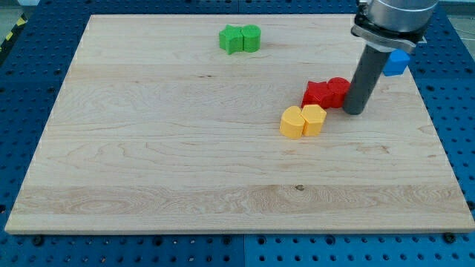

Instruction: Move the red circle into the red star

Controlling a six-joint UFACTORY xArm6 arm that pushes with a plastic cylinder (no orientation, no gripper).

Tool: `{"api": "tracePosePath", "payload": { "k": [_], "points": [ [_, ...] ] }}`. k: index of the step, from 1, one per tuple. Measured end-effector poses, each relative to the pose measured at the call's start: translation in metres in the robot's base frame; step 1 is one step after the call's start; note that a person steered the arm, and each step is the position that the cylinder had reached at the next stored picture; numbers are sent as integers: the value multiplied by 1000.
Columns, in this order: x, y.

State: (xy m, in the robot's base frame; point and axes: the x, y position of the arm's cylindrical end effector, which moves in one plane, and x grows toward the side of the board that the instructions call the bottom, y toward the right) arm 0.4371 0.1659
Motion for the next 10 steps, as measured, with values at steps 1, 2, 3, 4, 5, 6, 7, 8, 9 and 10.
{"api": "tracePosePath", "payload": {
  "k": [1,2,3,4,5,6,7,8,9,10],
  "points": [
    [-5,-24],
    [-8,-27],
    [-24,-30],
    [-40,-30],
    [-49,-39],
    [-56,-74],
    [-64,-82],
    [-97,-78],
    [-100,-120],
    [-99,-132]
  ]
}}
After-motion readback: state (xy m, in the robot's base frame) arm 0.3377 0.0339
